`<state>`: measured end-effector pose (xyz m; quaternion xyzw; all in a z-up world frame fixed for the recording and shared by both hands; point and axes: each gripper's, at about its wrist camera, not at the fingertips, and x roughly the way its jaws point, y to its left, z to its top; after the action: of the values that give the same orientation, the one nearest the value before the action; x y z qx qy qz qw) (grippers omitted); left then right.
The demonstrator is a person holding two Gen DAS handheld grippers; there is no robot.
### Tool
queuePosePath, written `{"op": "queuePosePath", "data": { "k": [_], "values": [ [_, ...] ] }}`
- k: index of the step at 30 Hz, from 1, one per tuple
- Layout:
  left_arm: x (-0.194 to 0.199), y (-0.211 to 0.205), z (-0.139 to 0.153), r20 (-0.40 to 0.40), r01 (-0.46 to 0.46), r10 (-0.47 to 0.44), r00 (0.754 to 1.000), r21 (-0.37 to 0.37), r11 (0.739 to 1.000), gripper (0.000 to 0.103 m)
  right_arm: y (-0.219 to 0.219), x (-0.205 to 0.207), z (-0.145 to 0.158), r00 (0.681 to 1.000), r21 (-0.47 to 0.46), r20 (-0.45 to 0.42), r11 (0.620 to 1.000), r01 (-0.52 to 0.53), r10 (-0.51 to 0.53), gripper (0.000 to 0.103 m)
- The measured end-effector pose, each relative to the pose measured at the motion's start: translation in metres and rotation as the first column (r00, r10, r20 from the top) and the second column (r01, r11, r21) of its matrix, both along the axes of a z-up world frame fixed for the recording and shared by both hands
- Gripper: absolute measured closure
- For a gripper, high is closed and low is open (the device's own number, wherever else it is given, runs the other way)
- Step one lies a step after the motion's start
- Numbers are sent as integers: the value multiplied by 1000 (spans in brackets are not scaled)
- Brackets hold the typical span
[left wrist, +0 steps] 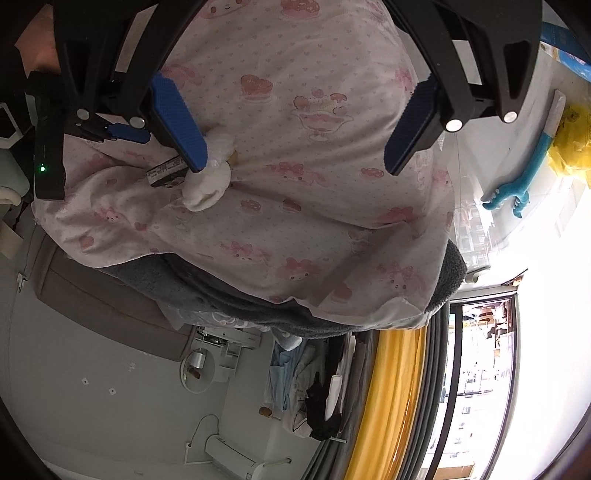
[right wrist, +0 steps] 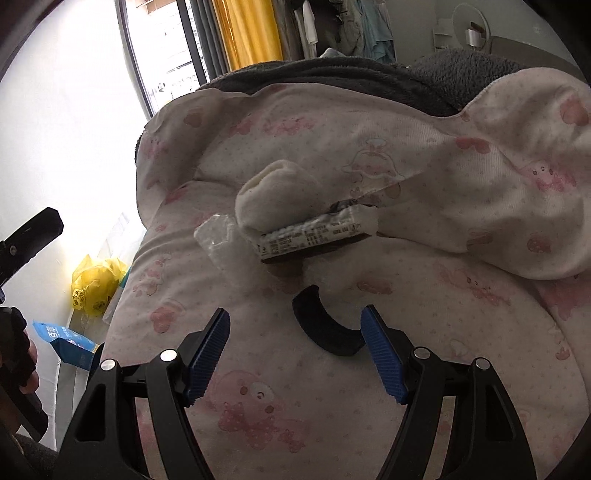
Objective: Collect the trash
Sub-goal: 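Close the right tool on the black curved plastic piece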
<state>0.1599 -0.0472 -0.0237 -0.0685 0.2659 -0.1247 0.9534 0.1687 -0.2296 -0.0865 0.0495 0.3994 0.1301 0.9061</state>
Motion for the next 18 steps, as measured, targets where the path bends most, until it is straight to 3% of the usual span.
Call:
{"op": "queuePosePath", "data": {
  "k": [13,18],
  "values": [
    [7,-21,-10,-17,25,-25,1000,1,1000,5,-17,10,-12,999,-12,-35,1000,10,-11,46],
    [8,-28,-12,-17,35,-35,999,9,999,5,-23,13,-15,999,-33,-45,999,3,-5,60]
  ]
}}
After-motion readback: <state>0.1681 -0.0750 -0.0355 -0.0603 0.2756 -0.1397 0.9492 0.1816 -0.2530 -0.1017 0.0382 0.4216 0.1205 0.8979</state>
